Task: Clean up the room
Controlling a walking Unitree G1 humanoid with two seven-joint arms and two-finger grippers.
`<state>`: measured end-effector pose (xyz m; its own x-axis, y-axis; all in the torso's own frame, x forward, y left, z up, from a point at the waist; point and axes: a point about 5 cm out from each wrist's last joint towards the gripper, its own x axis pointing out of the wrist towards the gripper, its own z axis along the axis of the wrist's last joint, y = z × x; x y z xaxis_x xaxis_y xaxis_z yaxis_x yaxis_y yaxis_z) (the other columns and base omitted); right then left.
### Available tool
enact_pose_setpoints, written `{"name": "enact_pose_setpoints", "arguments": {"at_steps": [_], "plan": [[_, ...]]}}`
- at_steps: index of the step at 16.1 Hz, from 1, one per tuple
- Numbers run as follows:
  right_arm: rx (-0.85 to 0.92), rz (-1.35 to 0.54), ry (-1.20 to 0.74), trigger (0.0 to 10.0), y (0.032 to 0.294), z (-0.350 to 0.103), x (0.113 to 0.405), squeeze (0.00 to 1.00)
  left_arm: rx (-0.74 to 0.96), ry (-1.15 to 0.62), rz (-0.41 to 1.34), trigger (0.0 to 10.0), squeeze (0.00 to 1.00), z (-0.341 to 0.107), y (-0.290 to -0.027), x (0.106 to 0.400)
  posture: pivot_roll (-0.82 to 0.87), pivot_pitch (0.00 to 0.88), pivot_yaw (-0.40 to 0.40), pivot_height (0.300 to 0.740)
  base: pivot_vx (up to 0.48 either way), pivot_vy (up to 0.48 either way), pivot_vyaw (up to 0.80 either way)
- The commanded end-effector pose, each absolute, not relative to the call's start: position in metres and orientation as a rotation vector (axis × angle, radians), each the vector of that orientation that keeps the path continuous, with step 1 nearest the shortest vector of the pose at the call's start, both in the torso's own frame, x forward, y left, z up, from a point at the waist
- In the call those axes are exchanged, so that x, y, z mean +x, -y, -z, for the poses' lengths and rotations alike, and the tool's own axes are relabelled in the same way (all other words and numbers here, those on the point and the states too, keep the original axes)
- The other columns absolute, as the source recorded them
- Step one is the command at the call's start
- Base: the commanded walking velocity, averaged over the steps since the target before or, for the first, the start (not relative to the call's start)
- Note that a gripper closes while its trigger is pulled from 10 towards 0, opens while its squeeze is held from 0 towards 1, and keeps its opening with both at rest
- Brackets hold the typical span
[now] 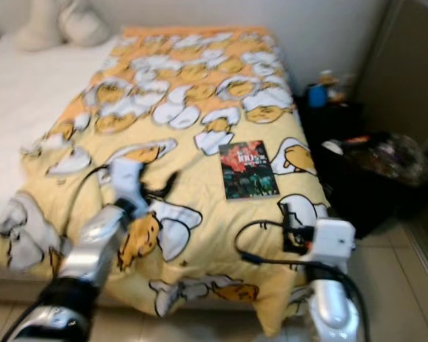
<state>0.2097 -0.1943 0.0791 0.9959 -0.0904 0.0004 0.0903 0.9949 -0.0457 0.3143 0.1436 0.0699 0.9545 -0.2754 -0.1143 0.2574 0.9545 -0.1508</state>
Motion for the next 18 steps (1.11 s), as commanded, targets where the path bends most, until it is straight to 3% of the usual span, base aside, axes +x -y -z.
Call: {"name": "enact_pose_setpoints", "arguments": {"at_steps": [1,4,7,13,14,18], "plan": [[-0.065,0.111,0.013,10.0,0.205,-0.083,0.208,0.00,-0.181,-0.146,0.176,10.0,1.00,-0.068,-0.159,0.312,-0.12,0.000,0.087,0.740,0.000,-0.480,0.61],[-0.086,0.108,-0.002,10.0,0.213,-0.081,0.208,0.00,-0.119,-0.142,0.092,10.0,1.00,-0.064,-0.174,0.306,-0.11,0.000,0.064,0.740,0.000,-0.480,0.61],[-0.103,0.100,-0.009,10.0,0.218,-0.078,0.211,0.00,-0.011,-0.112,0.202,10.0,1.00,-0.067,-0.158,0.299,-0.09,0.000,0.050,0.740,0.000,-0.480,0.61],[-0.105,0.092,0.000,10.0,0.216,-0.079,0.217,0.00,-0.017,-0.077,0.238,10.0,1.00,-0.077,-0.154,0.306,-0.08,0.000,0.057,0.740,0.000,-0.396,0.61],[-0.097,0.112,0.000,10.0,0.218,-0.078,0.218,0.00,0.004,-0.070,0.243,10.0,0.00,-0.080,-0.152,0.308,-0.08,0.000,0.058,0.740,0.000,0.000,0.00],[-0.093,0.123,0.003,10.0,0.216,-0.077,0.223,0.00,-0.010,-0.057,0.241,10.0,0.00,-0.087,-0.149,0.318,-0.09,0.000,0.071,0.740,0.000,0.000,0.00]]}}
